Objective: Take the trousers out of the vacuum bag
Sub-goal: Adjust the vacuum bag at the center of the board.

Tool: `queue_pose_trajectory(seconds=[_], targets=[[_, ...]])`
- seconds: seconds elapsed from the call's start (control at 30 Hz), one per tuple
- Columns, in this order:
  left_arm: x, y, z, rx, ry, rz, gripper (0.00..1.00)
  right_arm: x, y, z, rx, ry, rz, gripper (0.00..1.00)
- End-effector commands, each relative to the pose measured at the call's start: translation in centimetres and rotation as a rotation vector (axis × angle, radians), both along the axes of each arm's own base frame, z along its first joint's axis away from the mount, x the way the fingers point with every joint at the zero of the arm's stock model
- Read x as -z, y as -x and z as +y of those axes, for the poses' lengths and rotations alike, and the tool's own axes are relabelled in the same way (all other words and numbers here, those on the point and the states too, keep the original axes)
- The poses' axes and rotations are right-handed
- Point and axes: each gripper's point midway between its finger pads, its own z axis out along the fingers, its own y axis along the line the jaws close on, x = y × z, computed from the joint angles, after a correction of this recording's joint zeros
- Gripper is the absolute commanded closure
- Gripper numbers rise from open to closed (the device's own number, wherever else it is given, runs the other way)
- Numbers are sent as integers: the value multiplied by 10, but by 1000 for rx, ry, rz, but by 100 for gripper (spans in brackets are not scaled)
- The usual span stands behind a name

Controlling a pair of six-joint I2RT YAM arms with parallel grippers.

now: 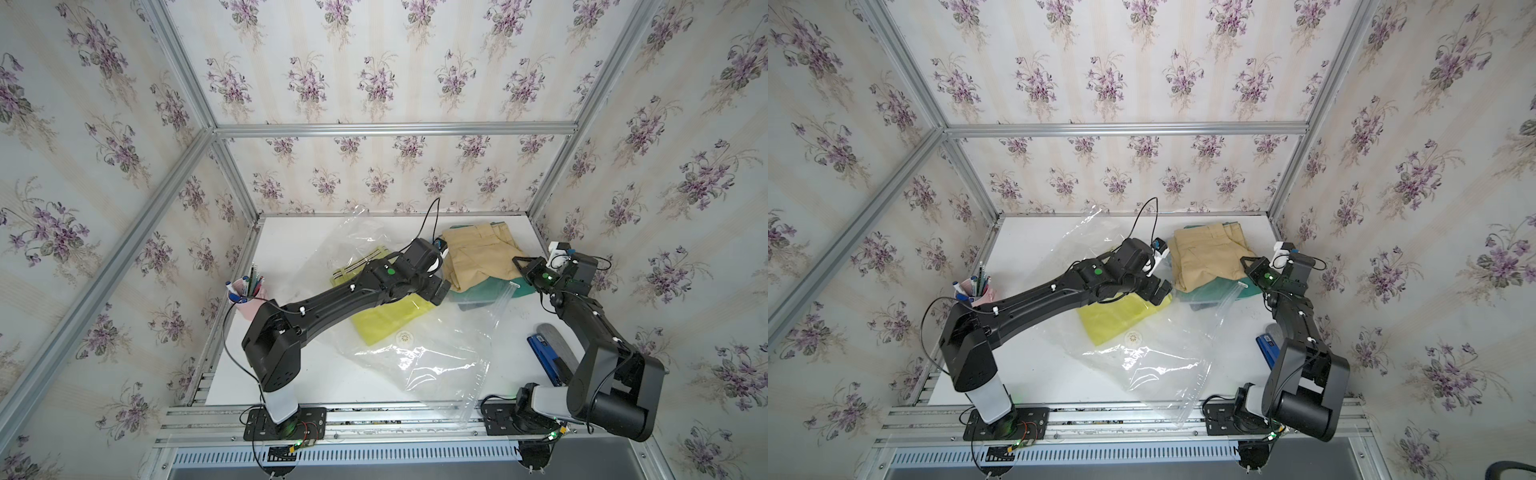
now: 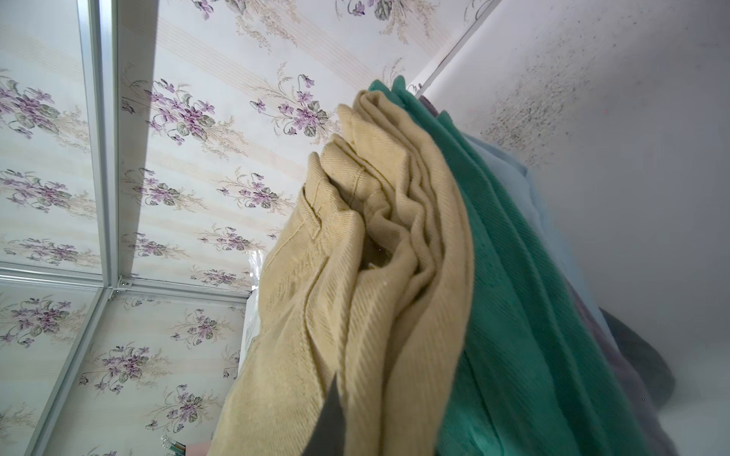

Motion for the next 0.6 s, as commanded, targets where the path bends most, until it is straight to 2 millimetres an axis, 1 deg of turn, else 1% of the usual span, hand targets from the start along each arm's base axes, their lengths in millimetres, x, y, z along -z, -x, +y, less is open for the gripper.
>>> queue_pose_trajectory(seconds=[0.0,0.1,0.17,0.37,0.43,0.57], targets=[[28,7,27,-157,-28,83,0,-1,1,-4,16,25,-6,100],[60,16,45,-234,-52,148,0,-1,2,-3,13,21,-6,100],[77,20,53,-273,-58,186,0,-1,3,-2,11,20,-7,100],[115,19,76,-383,-114,247,0,0,8,1,4,17,-8,100],[131,19,83,-410,-145,270,0,1,9,1,7,19,-7,100],[155,20,98,-448,-204,295,0,1,10,1,4,23,-6,100]])
